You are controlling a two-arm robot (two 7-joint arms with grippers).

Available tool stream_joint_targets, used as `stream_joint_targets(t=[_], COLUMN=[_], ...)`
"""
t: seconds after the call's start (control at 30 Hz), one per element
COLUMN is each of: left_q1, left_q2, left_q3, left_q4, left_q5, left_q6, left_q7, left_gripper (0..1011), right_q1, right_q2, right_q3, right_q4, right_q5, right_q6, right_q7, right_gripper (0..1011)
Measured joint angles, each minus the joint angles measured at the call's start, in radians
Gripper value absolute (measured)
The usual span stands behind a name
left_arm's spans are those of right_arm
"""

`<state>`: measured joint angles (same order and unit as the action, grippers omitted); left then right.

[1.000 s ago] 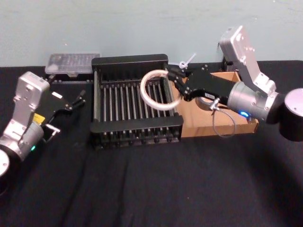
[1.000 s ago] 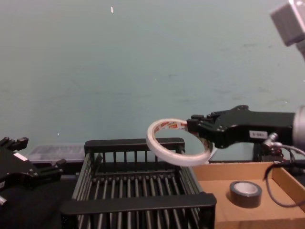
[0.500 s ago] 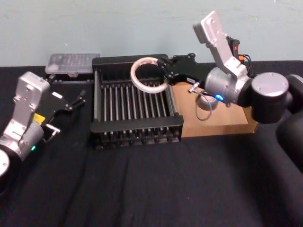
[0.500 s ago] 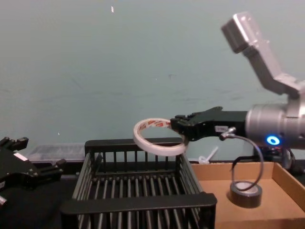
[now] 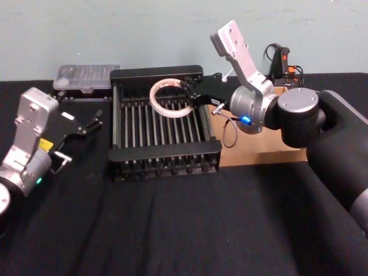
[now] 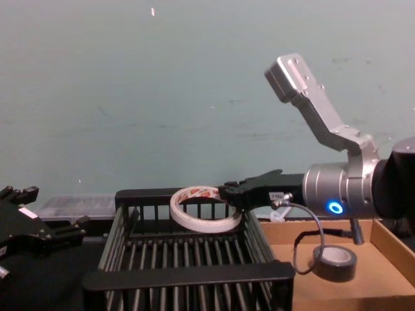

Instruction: Pick up the white tape and place it into the black box , Pick up the silver tape and place it into the brown box.

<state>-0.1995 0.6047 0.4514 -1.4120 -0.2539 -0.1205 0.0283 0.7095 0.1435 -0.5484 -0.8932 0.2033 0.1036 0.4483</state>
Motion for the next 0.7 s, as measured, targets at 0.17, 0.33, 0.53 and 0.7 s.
stream_joint_targets(t=[0.17,0.33,0.53,0.7], left_q1=[0.0,0.0,0.0,0.0], left_q2=[0.0,0.0,0.0,0.0], left_q3=[0.0,0.0,0.0,0.0], left_q4=[0.0,0.0,0.0,0.0], left_q5=[0.0,0.0,0.0,0.0], left_q6=[0.0,0.0,0.0,0.0], left_q7=[0.0,0.0,0.0,0.0], left_gripper=[1001,1001,1001,1001], right_q1=[0.001,0.001,0.001,0.0], right_q2=[-0.007,-0.008,-0.007,-0.007], right_q3=[0.002,0.002,0.002,0.002], right_q4=[0.011,0.012,0.011,0.011], right_q5=[-0.014,-0.016,-0.014,-0.013], right_q6=[0.003,0.004,0.004,0.003], right_q7=[0.006,0.007,0.008,0.008], right_gripper=[87,87,99,210])
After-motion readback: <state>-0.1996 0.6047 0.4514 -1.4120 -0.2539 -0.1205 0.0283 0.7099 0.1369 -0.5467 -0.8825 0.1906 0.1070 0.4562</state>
